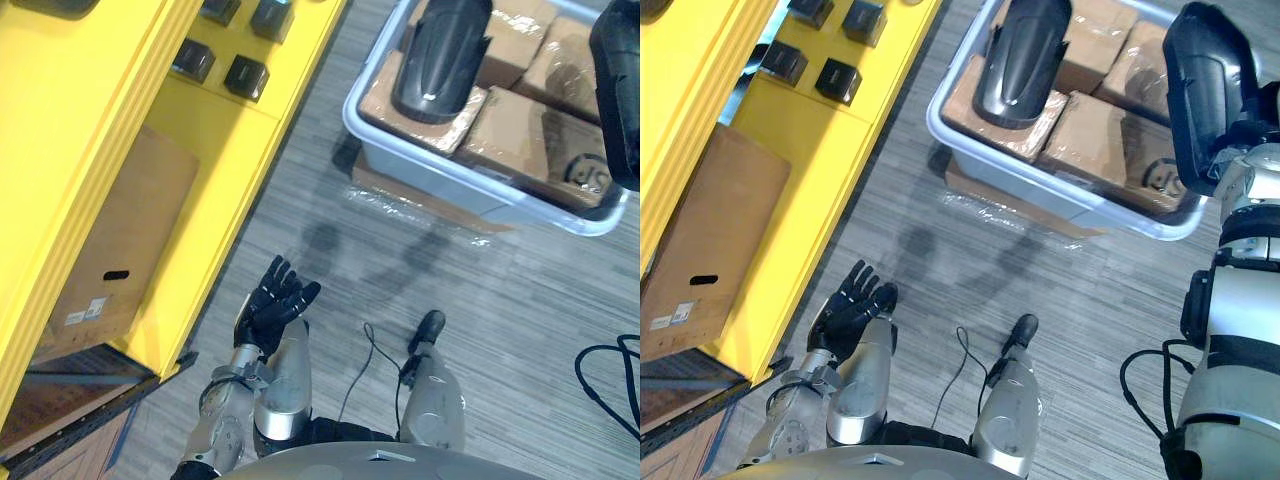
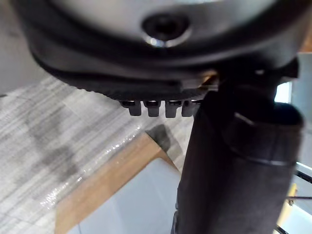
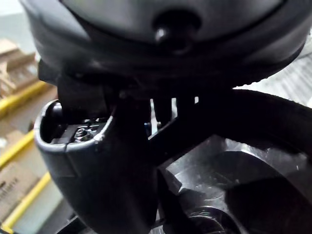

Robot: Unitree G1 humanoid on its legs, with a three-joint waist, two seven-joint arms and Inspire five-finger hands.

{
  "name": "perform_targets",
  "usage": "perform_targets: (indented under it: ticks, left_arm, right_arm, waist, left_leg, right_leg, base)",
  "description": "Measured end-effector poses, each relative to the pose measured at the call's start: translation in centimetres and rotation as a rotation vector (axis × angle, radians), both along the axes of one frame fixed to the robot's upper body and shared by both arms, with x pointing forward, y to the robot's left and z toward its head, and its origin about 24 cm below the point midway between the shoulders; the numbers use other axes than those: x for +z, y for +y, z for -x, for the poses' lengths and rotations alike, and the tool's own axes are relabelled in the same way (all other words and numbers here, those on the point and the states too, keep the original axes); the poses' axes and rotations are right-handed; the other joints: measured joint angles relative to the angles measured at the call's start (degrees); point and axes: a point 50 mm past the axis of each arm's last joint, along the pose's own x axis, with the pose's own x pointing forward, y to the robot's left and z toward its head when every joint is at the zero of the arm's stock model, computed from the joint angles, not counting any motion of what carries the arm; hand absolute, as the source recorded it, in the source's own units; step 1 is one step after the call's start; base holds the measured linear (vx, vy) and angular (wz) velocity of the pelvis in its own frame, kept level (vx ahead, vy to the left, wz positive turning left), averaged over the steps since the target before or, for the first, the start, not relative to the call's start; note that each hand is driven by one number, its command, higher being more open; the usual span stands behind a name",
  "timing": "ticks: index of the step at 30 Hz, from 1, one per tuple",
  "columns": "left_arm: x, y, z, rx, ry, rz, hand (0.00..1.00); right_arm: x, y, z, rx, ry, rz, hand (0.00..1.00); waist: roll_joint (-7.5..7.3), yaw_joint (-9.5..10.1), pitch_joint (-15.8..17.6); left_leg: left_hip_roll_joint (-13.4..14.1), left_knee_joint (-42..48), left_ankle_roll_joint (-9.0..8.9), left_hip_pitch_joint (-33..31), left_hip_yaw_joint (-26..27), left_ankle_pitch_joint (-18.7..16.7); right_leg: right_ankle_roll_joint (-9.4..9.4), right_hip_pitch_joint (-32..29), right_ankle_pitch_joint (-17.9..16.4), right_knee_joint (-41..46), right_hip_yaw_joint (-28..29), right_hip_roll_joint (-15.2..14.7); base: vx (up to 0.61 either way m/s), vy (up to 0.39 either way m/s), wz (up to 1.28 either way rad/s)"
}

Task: Walk over and take three plastic housings, then place them on the shelf

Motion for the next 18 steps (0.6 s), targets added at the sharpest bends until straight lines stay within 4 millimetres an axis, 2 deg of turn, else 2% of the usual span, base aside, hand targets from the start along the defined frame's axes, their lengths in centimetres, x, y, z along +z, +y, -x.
perform_targets:
  ticks: [4, 5, 7, 10, 14, 18]
  left_arm:
    - [0.7, 0.5, -0.2, 0.000, -0.024, -0.021, 1.00]
    - [0.6, 0.8, 0.0, -0.003, -0.012, -0.040, 1.00]
    - [0.4, 1.1, 0.2, -0.016, 0.003, -0.070, 1.00]
    - [0.7, 1.4, 0.2, -0.027, -0.005, -0.126, 1.00]
    - [3.8, 1.5, -0.4, -0.027, -0.136, -0.177, 1.00]
    - [7.8, 0.4, -2.2, -0.050, -0.317, -0.144, 1.00]
  right_arm:
    - [-1.5, -0.1, 0.4, 0.001, -0.015, 0.000, 0.00]
    - [-2.7, 0.3, 0.2, 0.007, -0.016, -0.013, 0.00]
    - [-4.8, 0.7, 0.2, 0.023, -0.003, -0.023, 0.00]
    - [-6.3, 1.6, 0.1, 0.063, 0.016, 0.028, 0.00]
    - [-5.7, 3.9, -0.3, 0.152, -0.006, 0.224, 0.00]
    - [-5.8, 7.3, -0.7, 0.252, -0.058, 0.413, 0.00]
  waist:
    - [-2.88, -0.91, -1.0]
    - [-4.02, -1.05, -2.5]
    - [-5.16, -1.40, -5.6]
    - [-5.59, -1.48, -9.1]
    - [-5.67, -2.35, -13.0]
    - [-6.11, -2.42, -16.4]
  left_leg:
    - [0.6, -4.0, -0.29, 4.5, 0.8, 1.3]
    - [0.8, -5.5, -0.37, 5.6, 1.2, 1.8]
    - [1.0, -8.3, -0.59, 7.3, 1.4, 2.9]
    - [1.5, -11.0, -0.80, 9.4, 1.6, 3.7]
    - [1.8, -14.7, -0.99, 11.5, 1.8, 5.1]
    - [1.8, -16.0, -1.12, 14.3, 3.0, 5.2]
  right_leg:
    - [-0.48, 2.8, -0.3, -0.9, -0.2, 0.5]
    - [-0.50, 3.4, -0.4, -1.7, -0.3, 0.7]
    - [-0.49, 4.7, -0.4, -3.0, -0.9, 1.1]
    - [-0.48, 6.5, -0.4, -4.7, -1.6, 1.6]
    - [-0.37, 8.1, -0.3, -6.4, -2.6, 2.1]
    - [-0.31, 10.2, -0.2, -7.3, -2.9, 2.0]
  base:
    - [0.03, -0.021, -0.03]
    - [0.05, -0.033, -0.05]
    - [0.07, -0.036, 0.04]
    - [0.05, -0.033, 0.06]
    - [0.05, -0.020, 0.05]
    - [0.06, 0.002, -0.04]
